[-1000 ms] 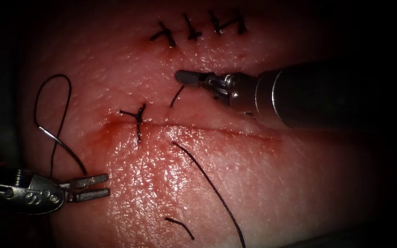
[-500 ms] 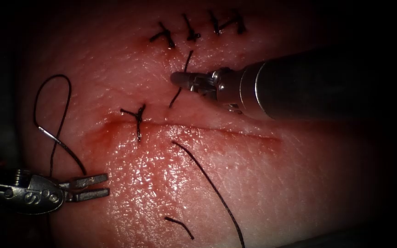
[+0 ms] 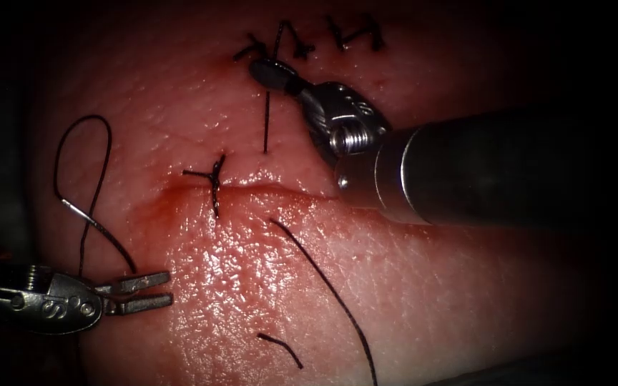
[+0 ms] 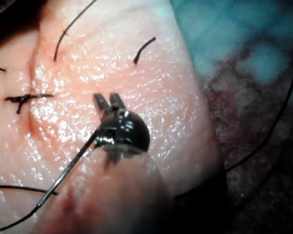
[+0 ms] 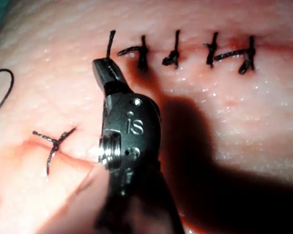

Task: Wound Closure
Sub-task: Pull lightly on suture tail, then set needle down

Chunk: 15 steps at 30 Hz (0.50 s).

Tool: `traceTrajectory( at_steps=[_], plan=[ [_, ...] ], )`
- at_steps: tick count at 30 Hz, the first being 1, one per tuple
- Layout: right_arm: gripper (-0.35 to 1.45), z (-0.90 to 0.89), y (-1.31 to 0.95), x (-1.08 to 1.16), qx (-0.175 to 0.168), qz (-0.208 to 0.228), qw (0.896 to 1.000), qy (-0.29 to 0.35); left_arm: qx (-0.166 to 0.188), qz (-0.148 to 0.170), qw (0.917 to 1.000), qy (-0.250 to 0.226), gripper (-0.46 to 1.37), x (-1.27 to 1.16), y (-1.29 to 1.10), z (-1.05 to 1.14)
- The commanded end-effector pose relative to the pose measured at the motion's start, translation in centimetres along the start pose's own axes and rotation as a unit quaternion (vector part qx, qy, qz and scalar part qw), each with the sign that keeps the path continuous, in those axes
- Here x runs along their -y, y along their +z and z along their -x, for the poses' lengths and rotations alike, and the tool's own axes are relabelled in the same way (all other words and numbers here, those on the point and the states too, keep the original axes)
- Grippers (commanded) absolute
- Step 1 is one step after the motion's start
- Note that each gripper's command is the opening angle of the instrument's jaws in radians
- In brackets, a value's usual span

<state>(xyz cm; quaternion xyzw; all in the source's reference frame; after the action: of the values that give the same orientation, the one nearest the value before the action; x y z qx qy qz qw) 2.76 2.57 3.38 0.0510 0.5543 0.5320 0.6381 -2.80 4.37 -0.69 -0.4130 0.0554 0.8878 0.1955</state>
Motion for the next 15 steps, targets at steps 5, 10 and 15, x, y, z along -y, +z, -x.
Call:
traceTrajectory(
  at_steps=[5, 10, 15],
  plan=[
    [-0.35, 0.04, -0.04, -0.02, 0.002, -0.036, 0.998, -0.051, 0.000, 0.003, 1.0000, 0.000, -0.35, 0.00, 0.00, 0.00],
    [-0.35, 0.05, -0.08, 0.03, 0.002, -0.065, 0.996, -0.063, 0.000, 0.004, 1.0000, 0.000, -0.35, 0.01, 0.01, 0.00],
    [-0.35, -0.01, -0.09, 0.06, -0.001, -0.075, 0.994, -0.077, 0.000, 0.003, 1.0000, -0.001, -0.35, 0.01, 0.02, -0.01]
  ],
)
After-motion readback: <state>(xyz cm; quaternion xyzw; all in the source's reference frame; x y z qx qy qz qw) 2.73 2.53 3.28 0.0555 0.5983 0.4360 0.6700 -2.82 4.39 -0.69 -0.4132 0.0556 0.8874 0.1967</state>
